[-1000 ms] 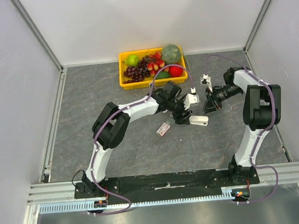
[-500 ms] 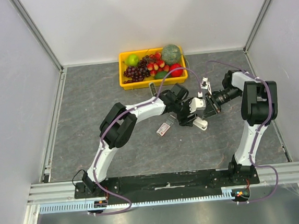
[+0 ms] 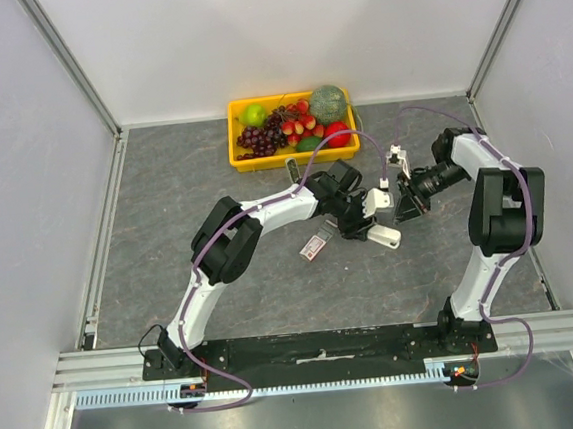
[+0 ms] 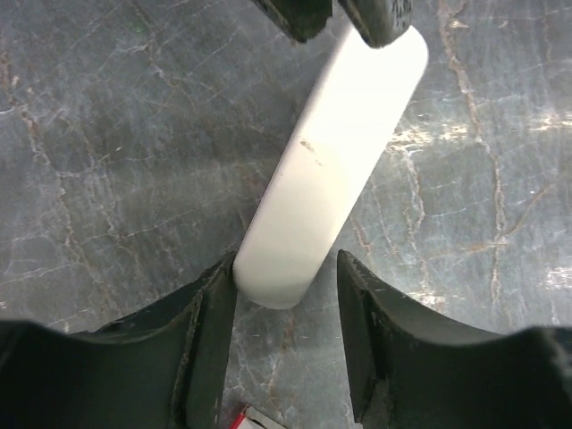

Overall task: Load the staples into the stapler
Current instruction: Move the stapler to the center of the board.

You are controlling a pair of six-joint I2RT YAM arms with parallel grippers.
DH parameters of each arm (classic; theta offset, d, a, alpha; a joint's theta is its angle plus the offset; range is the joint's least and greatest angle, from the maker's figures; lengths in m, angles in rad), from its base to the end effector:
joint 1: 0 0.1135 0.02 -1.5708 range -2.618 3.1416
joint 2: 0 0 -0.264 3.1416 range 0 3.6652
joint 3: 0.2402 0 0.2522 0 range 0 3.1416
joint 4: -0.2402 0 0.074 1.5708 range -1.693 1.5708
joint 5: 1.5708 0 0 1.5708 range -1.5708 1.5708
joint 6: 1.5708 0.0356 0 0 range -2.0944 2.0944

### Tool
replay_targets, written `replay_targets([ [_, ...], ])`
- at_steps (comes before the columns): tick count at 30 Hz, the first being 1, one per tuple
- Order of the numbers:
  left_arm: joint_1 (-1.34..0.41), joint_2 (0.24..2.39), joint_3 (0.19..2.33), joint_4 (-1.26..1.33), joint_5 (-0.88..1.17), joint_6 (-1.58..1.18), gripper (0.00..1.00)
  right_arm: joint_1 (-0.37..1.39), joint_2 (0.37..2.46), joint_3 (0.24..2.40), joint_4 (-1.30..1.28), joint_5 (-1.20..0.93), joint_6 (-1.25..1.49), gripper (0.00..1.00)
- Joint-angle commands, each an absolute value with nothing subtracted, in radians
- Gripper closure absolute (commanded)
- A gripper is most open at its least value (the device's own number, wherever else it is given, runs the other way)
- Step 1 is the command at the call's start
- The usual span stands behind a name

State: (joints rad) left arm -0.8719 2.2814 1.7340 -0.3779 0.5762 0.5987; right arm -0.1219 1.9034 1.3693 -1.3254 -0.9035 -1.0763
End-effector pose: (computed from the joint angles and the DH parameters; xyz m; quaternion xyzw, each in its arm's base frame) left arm 0.3037 -0.3915 0.1544 0.6768 0.6139 -0.3084 0.2646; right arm 0.3213 -0.0112 0.1979 -0.3531 0.8197 0.4297 0.1367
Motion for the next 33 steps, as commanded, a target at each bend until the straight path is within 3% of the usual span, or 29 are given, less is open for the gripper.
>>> replay_targets([
  [1,-0.876,2.276,1.769,-0.434,0.667,0.644,0.48,-0.126,1.819,1.344,-1.456,-0.836,-1.106,0.73],
  [5,-0.876,2.269,1.752,-0.437,0.666,0.635,0.55,-0.126,1.805,1.318,-1.436,-0.818,-1.081,0.73],
  [9,-0.876,2.257,1.738,-0.408,0.644,0.614,0.45,-0.133,1.845,1.327,-1.460,-0.867,-1.075,0.76],
  [14,-0.877,2.266,1.746,-0.393,0.632,0.586,0.46,-0.133,1.922,1.322,-1.459,-0.903,-1.071,0.79],
  [33,-0.914,2.318,1.802,-0.451,0.551,0.604,0.98,-0.146,2.216,1.318,-1.459,-0.968,-1.025,0.81],
])
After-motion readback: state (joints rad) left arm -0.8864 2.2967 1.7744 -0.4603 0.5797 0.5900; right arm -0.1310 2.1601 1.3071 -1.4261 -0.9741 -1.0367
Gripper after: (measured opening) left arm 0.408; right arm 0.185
